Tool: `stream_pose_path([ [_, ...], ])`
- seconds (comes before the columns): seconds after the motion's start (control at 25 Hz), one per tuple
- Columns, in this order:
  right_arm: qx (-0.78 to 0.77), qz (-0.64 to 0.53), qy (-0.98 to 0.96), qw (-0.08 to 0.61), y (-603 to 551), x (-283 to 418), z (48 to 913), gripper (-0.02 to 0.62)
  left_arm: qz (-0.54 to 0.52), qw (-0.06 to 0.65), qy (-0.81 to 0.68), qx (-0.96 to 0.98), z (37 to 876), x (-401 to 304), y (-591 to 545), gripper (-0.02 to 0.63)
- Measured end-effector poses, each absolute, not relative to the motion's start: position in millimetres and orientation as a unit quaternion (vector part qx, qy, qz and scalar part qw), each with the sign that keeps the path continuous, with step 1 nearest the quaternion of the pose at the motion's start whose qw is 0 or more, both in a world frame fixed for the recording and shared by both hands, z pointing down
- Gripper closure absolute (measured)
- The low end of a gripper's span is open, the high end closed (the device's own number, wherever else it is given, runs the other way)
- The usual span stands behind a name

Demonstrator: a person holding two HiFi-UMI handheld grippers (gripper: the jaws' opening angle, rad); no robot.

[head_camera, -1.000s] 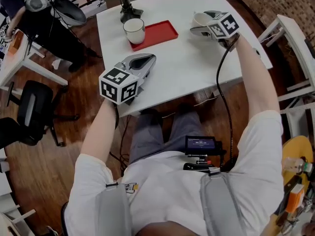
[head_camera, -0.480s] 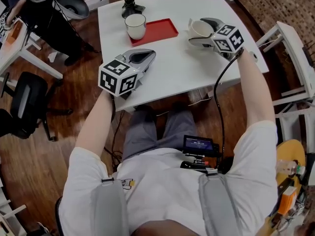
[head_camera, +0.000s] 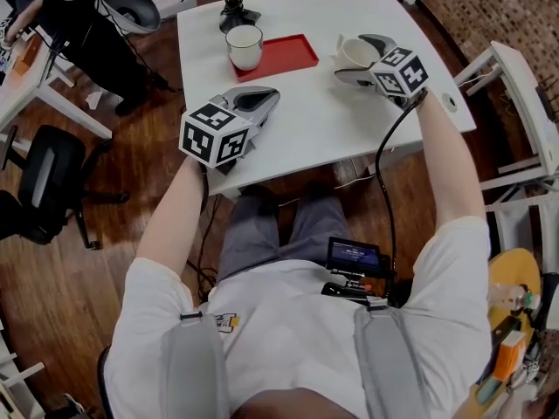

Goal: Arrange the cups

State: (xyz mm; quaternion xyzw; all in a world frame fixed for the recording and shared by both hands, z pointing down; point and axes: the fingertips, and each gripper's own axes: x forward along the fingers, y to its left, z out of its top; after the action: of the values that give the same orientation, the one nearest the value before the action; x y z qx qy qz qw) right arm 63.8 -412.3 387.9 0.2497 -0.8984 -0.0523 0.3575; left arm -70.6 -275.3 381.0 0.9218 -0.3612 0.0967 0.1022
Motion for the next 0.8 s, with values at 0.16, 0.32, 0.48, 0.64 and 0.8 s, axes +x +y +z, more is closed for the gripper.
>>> stream_pose_path([
  [0.16,0.262,-0.044,-0.897,0.353,-412,63,387,0.091,0.095,0.102,-0.361,0.922,381,-71,-275,0.606],
  [0.32,0.270,-0.046,-0.894,0.355,-411,61,385,0.091,0.097,0.102,-0.361,0.922,381,-70,-275,0.606],
  [0.48,0.266,-0.053,-0.899,0.345,-410,49,374,0.092,0.097,0.103,-0.361,0.922,381,-71,-275,0.606],
  [0.64,0.268,-0.054,-0.907,0.319,-412,37,354,0.094,0.097,0.103,-0.362,0.922,381,-71,-275,0.606],
  [0.8,0.275,-0.053,-0.915,0.290,-418,22,335,0.094,0.098,0.104,-0.361,0.922,382,-70,-275,0.606],
])
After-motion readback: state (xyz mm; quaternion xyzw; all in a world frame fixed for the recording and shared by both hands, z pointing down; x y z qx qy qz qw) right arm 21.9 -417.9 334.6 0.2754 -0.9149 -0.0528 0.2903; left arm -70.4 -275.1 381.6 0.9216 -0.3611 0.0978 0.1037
